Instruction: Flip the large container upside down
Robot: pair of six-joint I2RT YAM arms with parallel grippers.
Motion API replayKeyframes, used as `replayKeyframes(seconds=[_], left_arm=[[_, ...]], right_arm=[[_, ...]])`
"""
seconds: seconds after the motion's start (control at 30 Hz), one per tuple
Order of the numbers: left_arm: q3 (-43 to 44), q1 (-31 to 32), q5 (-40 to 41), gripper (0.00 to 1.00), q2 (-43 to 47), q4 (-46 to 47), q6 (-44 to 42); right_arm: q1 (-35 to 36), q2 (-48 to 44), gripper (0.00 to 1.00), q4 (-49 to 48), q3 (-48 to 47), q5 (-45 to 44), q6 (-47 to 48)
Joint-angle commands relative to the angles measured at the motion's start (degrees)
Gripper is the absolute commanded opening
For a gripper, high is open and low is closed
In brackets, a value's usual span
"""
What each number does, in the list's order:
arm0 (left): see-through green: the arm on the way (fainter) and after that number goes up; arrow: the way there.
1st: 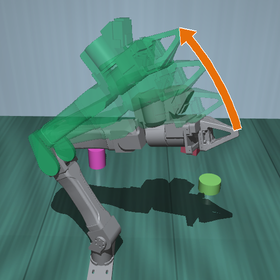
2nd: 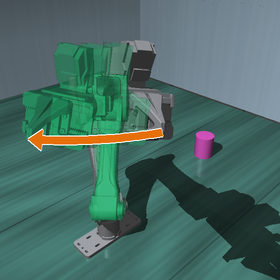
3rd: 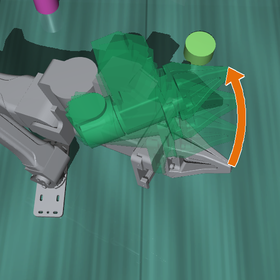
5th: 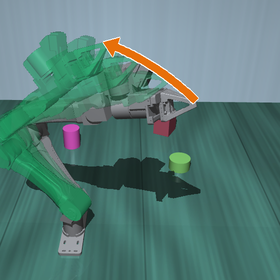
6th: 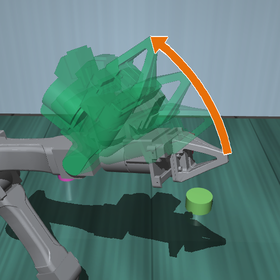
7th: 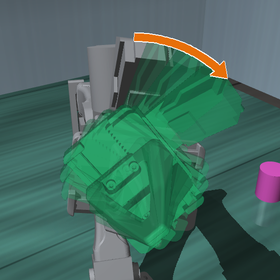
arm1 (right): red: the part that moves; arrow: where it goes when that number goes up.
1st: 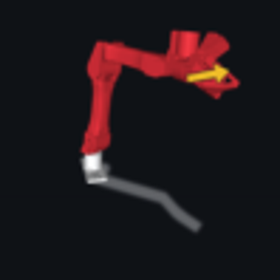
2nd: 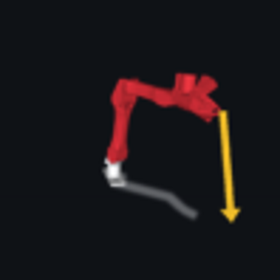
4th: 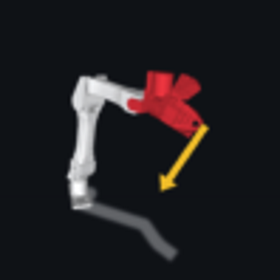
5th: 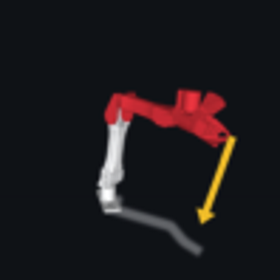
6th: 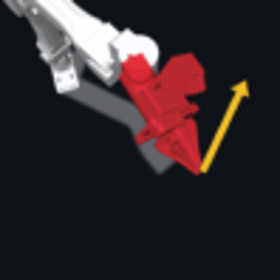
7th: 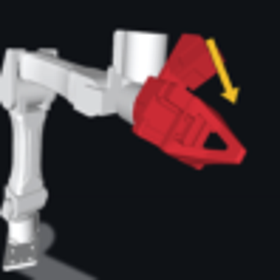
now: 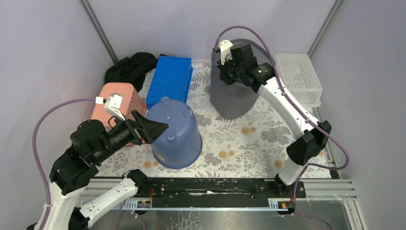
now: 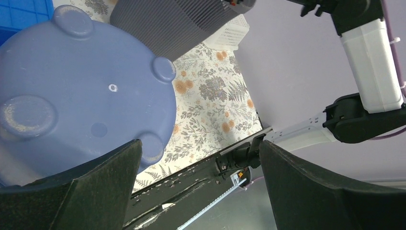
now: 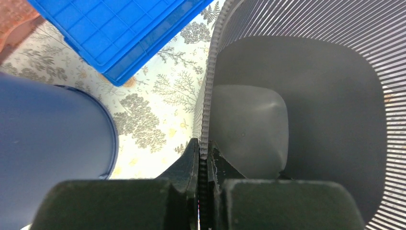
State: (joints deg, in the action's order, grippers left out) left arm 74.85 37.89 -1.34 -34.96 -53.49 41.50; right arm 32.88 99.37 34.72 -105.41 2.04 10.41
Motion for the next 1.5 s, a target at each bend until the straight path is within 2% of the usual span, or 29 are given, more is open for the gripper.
replayKeyframes(seconds=[0.0,0.27,0.7,0.93,1.2,1.33,1.47], left_arm=[[-0.52,0.34,-1.32,1.00,0.92,4.23,0.24],[-2.03,0.29,-2.00,1.00,1.97,4.78,0.75],[-3.85,0.39,-3.34,1.00,3.24,5.37,2.16],[-3.88,0.28,-3.37,1.00,2.99,5.46,2.19],[-4.89,0.26,-3.03,1.00,3.73,5.40,2.36],[-5.77,0.33,-2.65,1.00,4.51,5.42,2.60],[-6.17,0.29,-2.24,1.00,4.88,5.13,2.64]], right_arm=[[0.47,-8.61,0.00,3.81,-4.48,-2.09,-5.99],[3.96,-17.35,0.00,12.95,-1.56,-9.45,-9.07],[8.14,-33.12,0.00,22.71,12.57,-21.93,-17.88],[8.34,-35.80,0.00,28.12,15.13,-28.83,-22.60],[8.34,-37.06,0.00,25.99,19.41,-30.90,-25.26],[8.33,-37.14,0.08,24.24,21.42,-30.19,-26.15],[8.33,-36.87,0.22,23.77,22.24,-28.81,-27.00]])
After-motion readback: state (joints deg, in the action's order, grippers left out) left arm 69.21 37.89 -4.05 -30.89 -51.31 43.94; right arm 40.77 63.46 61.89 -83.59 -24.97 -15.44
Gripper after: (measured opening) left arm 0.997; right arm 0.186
